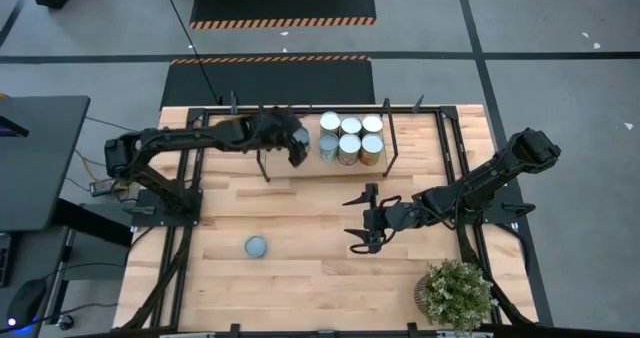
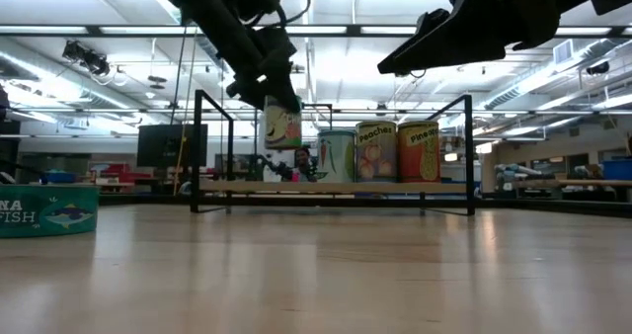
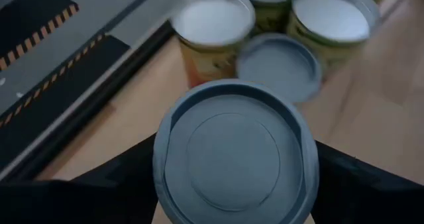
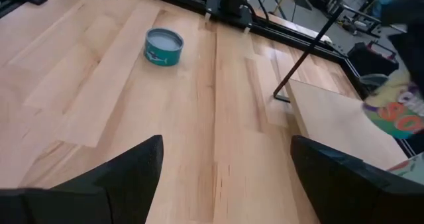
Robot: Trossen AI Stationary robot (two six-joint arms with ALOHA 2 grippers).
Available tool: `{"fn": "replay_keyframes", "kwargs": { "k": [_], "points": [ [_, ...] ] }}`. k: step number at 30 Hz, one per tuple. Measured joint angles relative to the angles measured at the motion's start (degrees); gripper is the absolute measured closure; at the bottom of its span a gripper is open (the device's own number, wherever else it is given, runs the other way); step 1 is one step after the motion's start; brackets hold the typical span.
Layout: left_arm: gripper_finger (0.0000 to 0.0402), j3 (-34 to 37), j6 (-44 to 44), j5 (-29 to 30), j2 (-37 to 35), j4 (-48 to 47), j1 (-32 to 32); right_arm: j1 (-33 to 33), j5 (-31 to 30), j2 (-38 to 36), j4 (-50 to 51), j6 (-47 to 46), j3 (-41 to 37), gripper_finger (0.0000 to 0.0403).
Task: Pick and place cans onto a shelf
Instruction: Put the canned chicken soup on the shelf
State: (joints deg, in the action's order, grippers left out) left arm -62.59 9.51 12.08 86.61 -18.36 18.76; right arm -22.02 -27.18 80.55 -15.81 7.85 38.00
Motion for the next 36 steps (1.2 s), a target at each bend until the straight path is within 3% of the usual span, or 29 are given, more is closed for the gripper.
{"fn": "replay_keyframes", "kwargs": {
  "k": [7,16,22,36],
  "points": [
    [0.0104,-2.96,-3.02,-2.87,2.73,-0.05,6.1,1.01,0.04,0.02,-1.62,4.3,0.0,0.0065],
    [0.0104,-11.9,-7.14,-6.06,14.8,-1.53,11.84,3.56,5.47,-0.15,-2.02,5.92,0.04,0.0065],
    [0.0104,-17.37,-8.12,-9.32,19.66,-5.71,12.68,3.63,5.81,-0.17,-1.15,5.65,0.04,0.0065],
    [0.0104,-17.64,-15.05,-9.34,20.22,-8.83,10.99,3.63,5.9,-0.22,-0.91,5.17,0.04,0.0065]
  ]
}}
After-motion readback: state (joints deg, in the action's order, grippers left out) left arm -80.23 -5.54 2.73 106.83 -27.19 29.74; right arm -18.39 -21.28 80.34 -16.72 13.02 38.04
